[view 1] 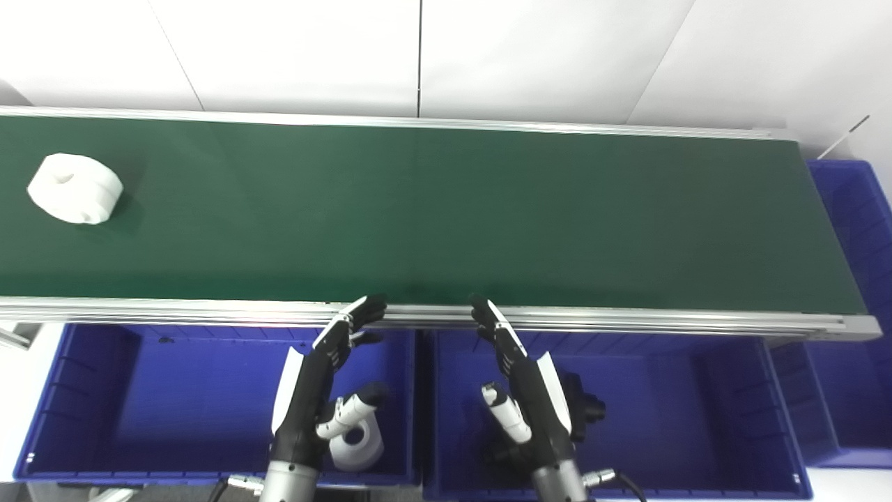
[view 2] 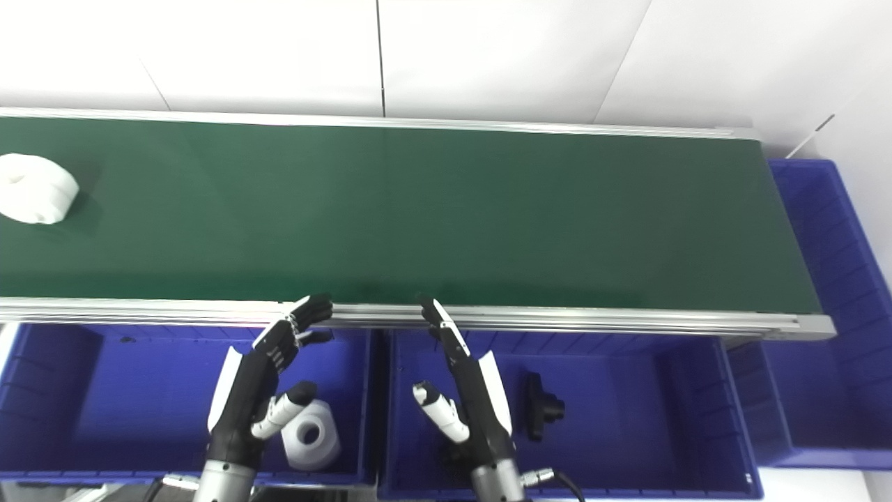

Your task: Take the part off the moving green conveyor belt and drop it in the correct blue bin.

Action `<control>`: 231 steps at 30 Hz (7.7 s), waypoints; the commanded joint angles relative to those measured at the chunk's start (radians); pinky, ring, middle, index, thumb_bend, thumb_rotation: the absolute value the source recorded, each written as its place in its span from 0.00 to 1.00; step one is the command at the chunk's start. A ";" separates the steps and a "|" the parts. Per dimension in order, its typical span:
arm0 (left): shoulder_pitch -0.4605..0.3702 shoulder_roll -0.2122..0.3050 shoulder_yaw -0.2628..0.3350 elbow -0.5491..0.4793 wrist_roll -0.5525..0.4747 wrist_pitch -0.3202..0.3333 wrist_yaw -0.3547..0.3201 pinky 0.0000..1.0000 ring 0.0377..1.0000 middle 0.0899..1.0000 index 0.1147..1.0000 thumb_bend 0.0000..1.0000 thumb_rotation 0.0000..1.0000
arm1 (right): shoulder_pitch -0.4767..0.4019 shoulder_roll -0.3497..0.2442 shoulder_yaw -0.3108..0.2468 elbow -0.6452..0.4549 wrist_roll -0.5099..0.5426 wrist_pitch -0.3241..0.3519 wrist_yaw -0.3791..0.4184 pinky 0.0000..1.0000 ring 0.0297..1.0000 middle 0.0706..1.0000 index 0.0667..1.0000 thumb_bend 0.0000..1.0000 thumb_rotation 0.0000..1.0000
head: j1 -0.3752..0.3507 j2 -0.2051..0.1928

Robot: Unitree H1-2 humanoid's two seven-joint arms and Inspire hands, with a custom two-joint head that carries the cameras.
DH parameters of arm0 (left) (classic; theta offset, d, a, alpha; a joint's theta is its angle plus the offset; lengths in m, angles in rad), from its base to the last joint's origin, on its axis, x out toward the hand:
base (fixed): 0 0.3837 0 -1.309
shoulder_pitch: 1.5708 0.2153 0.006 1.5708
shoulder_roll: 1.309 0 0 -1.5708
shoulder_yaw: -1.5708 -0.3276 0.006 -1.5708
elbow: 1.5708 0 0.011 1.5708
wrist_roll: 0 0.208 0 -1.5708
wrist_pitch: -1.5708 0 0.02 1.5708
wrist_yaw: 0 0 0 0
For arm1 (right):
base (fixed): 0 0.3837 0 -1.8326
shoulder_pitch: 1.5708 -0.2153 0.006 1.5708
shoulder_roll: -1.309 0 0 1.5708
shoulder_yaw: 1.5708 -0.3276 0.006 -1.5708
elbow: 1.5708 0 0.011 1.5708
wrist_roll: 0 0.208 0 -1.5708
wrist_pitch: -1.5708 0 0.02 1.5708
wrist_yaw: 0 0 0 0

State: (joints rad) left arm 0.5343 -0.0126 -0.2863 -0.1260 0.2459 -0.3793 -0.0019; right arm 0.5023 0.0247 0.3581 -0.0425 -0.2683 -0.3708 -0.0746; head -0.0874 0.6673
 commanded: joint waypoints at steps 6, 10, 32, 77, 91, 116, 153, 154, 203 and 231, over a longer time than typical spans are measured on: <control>-0.004 -0.004 -0.002 -0.006 -0.013 -0.051 0.010 0.72 0.80 0.80 0.78 0.87 0.82 | -0.001 0.005 0.006 -0.016 0.005 -0.050 0.006 0.94 0.94 0.94 0.92 0.88 1.00 | 0.005 0.001; -0.004 -0.007 -0.004 -0.004 -0.010 -0.049 0.010 0.73 0.80 0.80 0.78 0.86 0.83 | 0.000 0.002 0.005 -0.019 0.001 -0.046 0.008 0.94 0.94 0.94 0.92 0.89 1.00 | 0.009 0.000; -0.010 -0.009 -0.023 0.026 -0.004 -0.046 0.007 0.72 0.80 0.80 0.78 0.86 0.82 | -0.013 -0.014 -0.011 0.027 0.009 -0.077 0.002 0.94 0.95 0.95 0.93 0.90 1.00 | 0.070 -0.077; -0.077 0.007 -0.117 0.048 -0.015 -0.090 0.055 0.62 0.73 0.73 0.70 0.91 0.75 | -0.068 -0.093 -0.031 0.101 0.112 -0.098 0.000 1.00 1.00 0.99 1.00 0.88 1.00 | 0.327 -0.179; -0.276 0.132 0.020 -0.323 0.035 0.117 -0.065 0.61 0.72 0.75 0.73 0.98 0.51 | -0.058 -0.080 -0.045 0.079 0.111 -0.096 0.035 1.00 1.00 1.00 1.00 0.87 1.00 | 0.349 -0.138; -0.849 0.559 0.055 -0.142 0.491 0.225 -0.398 0.74 0.80 0.83 0.85 1.00 0.10 | -0.065 -0.053 -0.038 0.084 0.103 -0.090 0.046 1.00 1.00 0.99 1.00 0.80 1.00 | 0.327 -0.134; -0.929 0.467 -0.123 0.411 0.841 0.215 -0.084 0.78 0.77 0.75 0.73 0.93 0.09 | -0.047 -0.029 -0.023 0.060 0.081 -0.065 0.058 1.00 0.98 0.95 0.99 0.82 1.00 | 0.293 -0.118; -0.927 0.448 -0.122 0.436 0.827 0.210 -0.049 0.74 0.73 0.71 0.70 0.89 0.06 | -0.046 -0.028 -0.023 0.058 0.079 -0.064 0.058 1.00 0.98 0.95 0.99 0.82 1.00 | 0.292 -0.117; -0.607 0.629 0.143 -0.374 0.375 0.249 -0.403 0.37 0.45 0.44 0.43 0.52 0.00 | -0.025 -0.055 -0.043 -0.152 0.115 0.097 0.126 1.00 0.94 0.91 0.99 0.76 1.00 | 0.428 0.153; -0.137 0.579 0.212 -0.144 0.540 0.200 -0.245 0.42 0.51 0.45 0.42 0.52 0.00 | -0.026 -0.083 -0.051 -0.217 0.150 0.162 0.183 0.89 0.86 0.84 0.92 0.77 1.00 | 0.507 0.201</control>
State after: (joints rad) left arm 0.4069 0.5426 -0.0907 -0.2700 0.7771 -0.1561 -0.2966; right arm 0.4752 -0.0664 0.3018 -0.2434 -0.1255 -0.2054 0.1044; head 0.4204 0.8668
